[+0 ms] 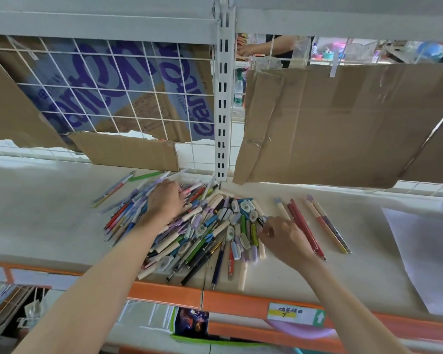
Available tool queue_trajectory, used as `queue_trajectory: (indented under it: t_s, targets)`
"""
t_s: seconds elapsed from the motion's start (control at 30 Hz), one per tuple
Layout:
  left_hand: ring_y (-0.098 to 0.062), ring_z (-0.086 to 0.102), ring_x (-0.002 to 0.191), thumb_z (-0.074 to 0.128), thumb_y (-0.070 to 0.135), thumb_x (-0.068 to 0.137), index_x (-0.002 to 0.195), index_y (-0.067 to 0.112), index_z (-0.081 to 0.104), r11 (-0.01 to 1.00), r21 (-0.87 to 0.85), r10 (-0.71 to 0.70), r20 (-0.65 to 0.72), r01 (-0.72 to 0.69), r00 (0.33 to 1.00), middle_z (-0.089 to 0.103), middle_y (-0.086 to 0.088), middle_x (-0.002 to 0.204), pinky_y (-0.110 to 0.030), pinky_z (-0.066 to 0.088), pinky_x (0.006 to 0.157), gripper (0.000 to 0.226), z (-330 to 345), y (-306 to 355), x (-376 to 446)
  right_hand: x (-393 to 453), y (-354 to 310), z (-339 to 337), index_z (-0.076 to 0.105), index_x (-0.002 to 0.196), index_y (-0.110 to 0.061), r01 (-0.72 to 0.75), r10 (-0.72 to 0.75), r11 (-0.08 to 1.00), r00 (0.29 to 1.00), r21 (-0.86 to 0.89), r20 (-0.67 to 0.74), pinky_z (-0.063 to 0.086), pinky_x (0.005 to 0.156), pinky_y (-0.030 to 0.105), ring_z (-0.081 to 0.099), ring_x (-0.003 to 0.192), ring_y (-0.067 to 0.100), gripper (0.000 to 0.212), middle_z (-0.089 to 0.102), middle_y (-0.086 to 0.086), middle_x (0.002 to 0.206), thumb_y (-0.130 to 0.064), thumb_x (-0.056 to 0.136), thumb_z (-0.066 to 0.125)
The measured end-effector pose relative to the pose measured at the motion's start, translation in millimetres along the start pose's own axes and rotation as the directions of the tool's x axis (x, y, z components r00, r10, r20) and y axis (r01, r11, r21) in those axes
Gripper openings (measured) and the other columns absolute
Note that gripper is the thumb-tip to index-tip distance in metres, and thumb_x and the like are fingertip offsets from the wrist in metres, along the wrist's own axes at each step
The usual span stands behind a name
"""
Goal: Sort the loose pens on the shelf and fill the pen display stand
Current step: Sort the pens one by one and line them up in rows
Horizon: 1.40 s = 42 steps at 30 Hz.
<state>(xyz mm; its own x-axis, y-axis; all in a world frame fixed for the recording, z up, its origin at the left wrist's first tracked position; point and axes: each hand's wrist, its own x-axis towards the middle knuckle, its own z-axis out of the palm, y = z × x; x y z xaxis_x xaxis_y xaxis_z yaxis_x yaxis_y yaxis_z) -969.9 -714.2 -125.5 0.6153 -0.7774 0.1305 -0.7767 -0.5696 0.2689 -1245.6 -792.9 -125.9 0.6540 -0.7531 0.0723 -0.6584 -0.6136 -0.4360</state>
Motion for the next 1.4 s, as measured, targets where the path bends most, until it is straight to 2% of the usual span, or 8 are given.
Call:
queue_trajectory:
  t_s: [0.23,0.37,0.47,0.53,0.73,0.87,1.17,1.4]
  targets:
    - [-0.022,0.055,0.083,0.053,0.017,0.094,0.089,0.002,0.062,0.989,-0.122,0.066,-0.141,-0.083,0.988,0.057,-0.010,0.089,-0.031,0.043,0.069,0.018,-18,4,-25,3,-6,-3,0.048,0.059,-0.014,-0.173,0.177,0.984,0.978,-0.052,0.109,0.029,0.041,0.017,0.043,0.048,0.006,0.031,0.048,-0.004,0.057,-0.025,0.088,0.053]
    - [-0.008,0.051,0.057,0.047,0.022,0.095,0.095,0.014,0.049,0.924,-0.344,0.171,-0.013,-0.165,0.985,0.057,0.003,0.077,-0.018,0.041,0.046,0.009,-32,27,-61,4,-8,-8,0.058,0.076,-0.012,-0.197,0.202,0.913,0.979,0.357,0.025,0.036,0.048,0.011,0.049,0.052,0.000,0.014,0.059,-0.003,0.065,-0.020,0.087,0.061]
    - [-0.005,0.045,0.049,0.044,0.029,0.095,0.092,0.023,0.044,0.868,-0.433,0.312,0.091,-0.245,0.946,0.058,-0.001,0.072,-0.017,0.041,0.046,0.007,-30,42,-88,6,-16,-15,0.056,0.083,-0.005,-0.152,0.252,0.541,0.968,0.827,0.013,0.038,0.054,0.021,0.048,0.051,0.008,0.007,0.062,0.004,0.064,-0.008,0.089,0.059]
    - [-0.013,0.048,0.054,0.046,0.034,0.095,0.089,0.025,0.046,0.827,-0.504,0.339,0.092,-0.250,0.936,0.058,-0.005,0.072,-0.025,0.042,0.051,0.011,-29,47,-98,8,-20,-19,0.057,0.093,-0.001,-0.121,0.260,0.274,0.964,0.954,0.047,0.041,0.060,0.027,0.050,0.063,0.016,0.004,0.062,0.015,0.077,-0.003,0.090,0.057]
    - [-0.029,0.055,0.066,0.034,0.063,0.079,0.089,0.018,0.050,0.774,-0.578,0.347,0.044,-0.259,0.937,0.060,-0.013,0.074,-0.042,0.043,0.062,0.049,-30,53,-110,8,-29,-28,0.061,0.095,0.002,-0.037,0.223,0.004,0.974,0.999,0.035,0.051,0.063,0.018,0.059,0.063,0.007,0.013,0.060,0.013,0.083,0.001,0.093,0.049]
    - [-0.024,0.054,0.068,0.038,0.056,0.083,0.089,0.018,0.050,0.760,-0.605,0.329,0.040,-0.240,0.943,0.059,-0.014,0.076,-0.036,0.041,0.062,0.040,-31,53,-109,8,-33,-29,0.060,0.096,0.002,-0.048,0.212,-0.056,0.976,0.997,0.058,0.051,0.063,0.017,0.061,0.066,0.009,0.012,0.057,0.019,0.091,0.000,0.092,0.049]
    - [-0.005,0.043,0.048,0.057,0.020,0.092,0.080,0.019,0.045,0.717,-0.655,0.277,-0.048,-0.239,0.960,0.050,0.008,0.058,-0.017,0.030,0.046,0.017,-23,74,-112,0,-59,-12,0.058,0.088,-0.001,-0.063,0.138,-0.010,0.988,0.998,0.063,0.052,0.060,0.020,0.060,0.060,0.011,0.013,0.063,0.005,0.066,-0.008,0.095,0.049]
    - [-0.013,0.054,0.057,0.059,0.007,0.088,0.078,0.017,0.044,0.800,-0.516,0.257,-0.167,-0.306,0.952,0.058,0.006,0.064,-0.030,0.040,0.058,0.020,-14,82,-117,1,-67,-3,0.051,0.081,-0.003,-0.048,0.275,0.079,0.961,0.996,0.024,0.048,0.059,0.025,0.055,0.053,0.012,0.017,0.059,0.004,0.060,-0.010,0.097,0.048]
